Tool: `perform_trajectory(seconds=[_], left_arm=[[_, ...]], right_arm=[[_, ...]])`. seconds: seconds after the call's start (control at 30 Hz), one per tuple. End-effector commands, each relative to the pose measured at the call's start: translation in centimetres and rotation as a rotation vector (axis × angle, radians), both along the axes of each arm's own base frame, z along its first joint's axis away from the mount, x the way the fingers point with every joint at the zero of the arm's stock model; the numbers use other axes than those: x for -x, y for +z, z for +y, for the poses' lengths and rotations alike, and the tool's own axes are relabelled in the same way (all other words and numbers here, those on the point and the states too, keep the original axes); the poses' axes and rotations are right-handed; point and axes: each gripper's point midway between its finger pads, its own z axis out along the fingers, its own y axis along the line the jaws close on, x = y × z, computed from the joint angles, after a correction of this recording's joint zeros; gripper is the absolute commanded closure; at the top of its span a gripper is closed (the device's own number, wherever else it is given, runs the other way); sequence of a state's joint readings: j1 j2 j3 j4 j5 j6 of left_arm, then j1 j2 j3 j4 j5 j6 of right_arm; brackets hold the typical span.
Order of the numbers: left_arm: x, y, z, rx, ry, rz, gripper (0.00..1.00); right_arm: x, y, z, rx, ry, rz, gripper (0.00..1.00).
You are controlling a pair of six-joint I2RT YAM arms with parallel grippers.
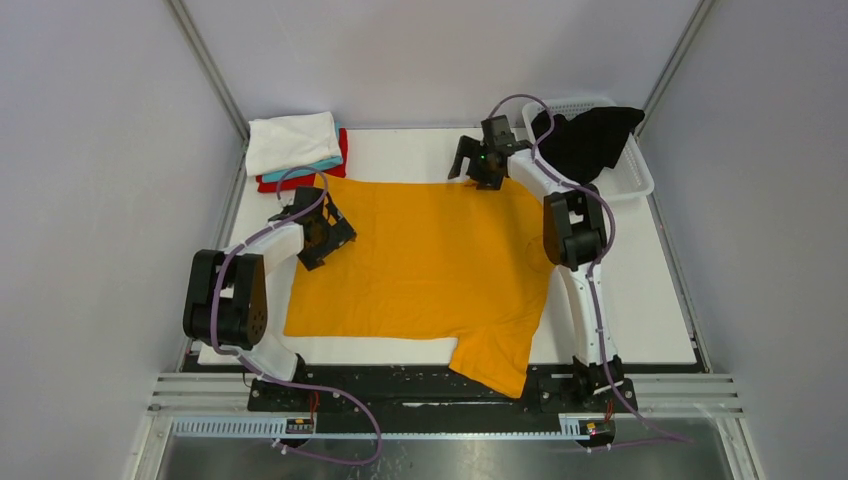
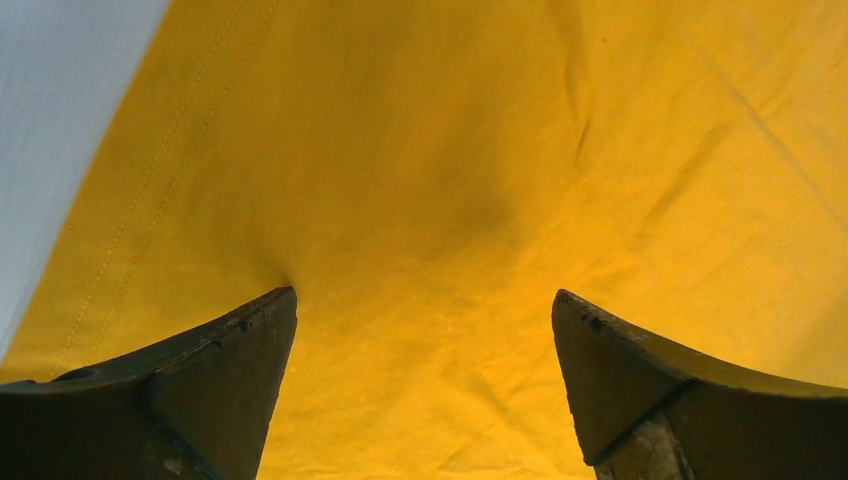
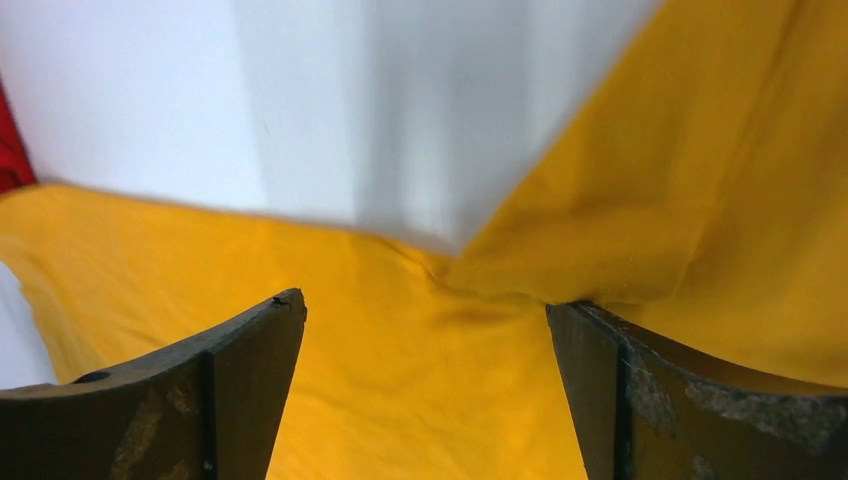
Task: Fold and stack the t-shirts
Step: Flatten out the tshirt
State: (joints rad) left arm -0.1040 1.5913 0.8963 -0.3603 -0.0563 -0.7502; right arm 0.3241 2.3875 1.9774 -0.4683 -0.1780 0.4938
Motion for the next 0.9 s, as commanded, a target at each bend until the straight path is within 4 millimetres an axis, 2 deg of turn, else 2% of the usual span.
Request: perform_trajectory(seconds=[0.0,0.13,0.3,0.37,0.43,0.53,0.57,0.63,0.67,0.77,0.8,0.87], left_arm=[[-1.1,0.0,0.0,-0.006,0.016,-0.027,0.01],[-1.0,-0.1,0.8,-0.044,0.031,-0.015,0.01],[-1.0,-0.1,1.1,-0.06,0.036,-0.013,0.01],[-1.0,0.1,1.1,-0.063,0.034,-0.01,0.01],[-1.0,0.2,1.2,-0.066,0.034,-0.008,0.01],[-1.1,0.8,1.1,-0.063,0.033,-0.023,0.01],[-1.2,1.1,1.0,-0.057,0.031,-0.031,0.01],[-1.3,1.7,0.8,-0.047,0.027,-0.053,0.01],[-1.4,2.0,0.8,-0.043,0.028,-0.063,0.01],[-1.2,2.5,0.7,-0.032,0.026,-0.082,0.01],[-1.2,2.7,0.6,-0.027,0.025,-0.09,0.01],[-1.0,2.7,0.4,-0.017,0.021,-0.095,0.01]], right_arm=[[-4.0,1.4,2.1,-0.068,-0.05,-0.051,0.01],[-6.9,3.3,4.4,-0.133,-0.056,-0.112,0.0],[-12.6,6.9,5.6,-0.246,-0.151,-0.368,0.0],[-13.7,7.6,5.9,-0.265,-0.157,-0.415,0.01],[-13.5,8.5,6.6,-0.282,-0.103,-0.426,0.0],[-10.5,11.9,7.1,-0.279,0.032,-0.393,0.0],[-9.0,12.7,6.6,-0.246,0.066,-0.37,0.01],[-5.3,14.6,4.3,-0.13,0.103,-0.331,0.0],[-2.7,13.3,2.7,-0.064,0.104,-0.263,0.0],[4.9,13.2,-2.2,0.071,0.053,-0.189,0.0],[7.7,12.5,-3.9,0.109,0.033,-0.162,0.01],[12.9,12.2,-7.0,0.156,-0.022,-0.152,0.01]])
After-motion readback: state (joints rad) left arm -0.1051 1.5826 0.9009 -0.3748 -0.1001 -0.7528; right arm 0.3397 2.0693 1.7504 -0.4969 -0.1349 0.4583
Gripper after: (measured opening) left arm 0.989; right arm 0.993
